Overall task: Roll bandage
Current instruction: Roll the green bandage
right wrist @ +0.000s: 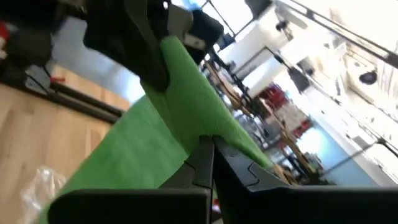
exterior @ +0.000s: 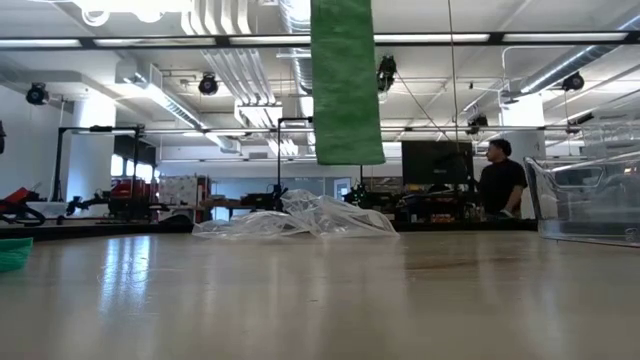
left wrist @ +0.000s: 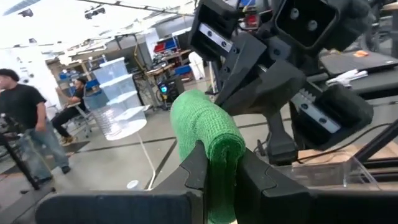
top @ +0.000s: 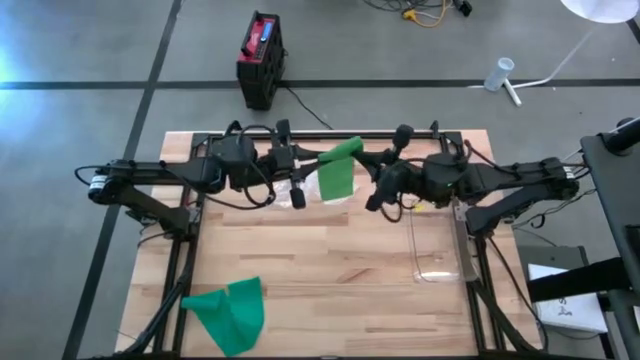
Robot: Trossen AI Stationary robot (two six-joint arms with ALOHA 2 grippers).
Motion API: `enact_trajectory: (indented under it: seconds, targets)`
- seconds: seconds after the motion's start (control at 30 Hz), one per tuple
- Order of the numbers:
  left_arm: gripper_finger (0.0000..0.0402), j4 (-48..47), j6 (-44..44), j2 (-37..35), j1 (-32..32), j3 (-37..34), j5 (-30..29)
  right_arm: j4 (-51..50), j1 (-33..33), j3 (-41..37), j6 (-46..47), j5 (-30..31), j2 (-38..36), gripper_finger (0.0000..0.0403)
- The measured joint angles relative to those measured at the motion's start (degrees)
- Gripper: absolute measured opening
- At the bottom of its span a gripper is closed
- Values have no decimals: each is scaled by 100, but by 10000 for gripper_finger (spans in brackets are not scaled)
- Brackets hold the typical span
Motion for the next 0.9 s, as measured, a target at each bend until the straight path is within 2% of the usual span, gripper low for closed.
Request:
enact_trajectory:
  seconds: [0.3, 0.5, 0.9]
  targets:
    - [30, 26, 2, -161, -22, 6, -110, -656, 96, 12, 240, 4, -178, 2]
    - [26, -58, 4, -150, -20, 4, -140, -601, 262, 263, 23, -852, -269, 2]
    - [30, -115, 101, -145, -114, 2, 110, -354, 173, 304, -384, -486, -248, 2]
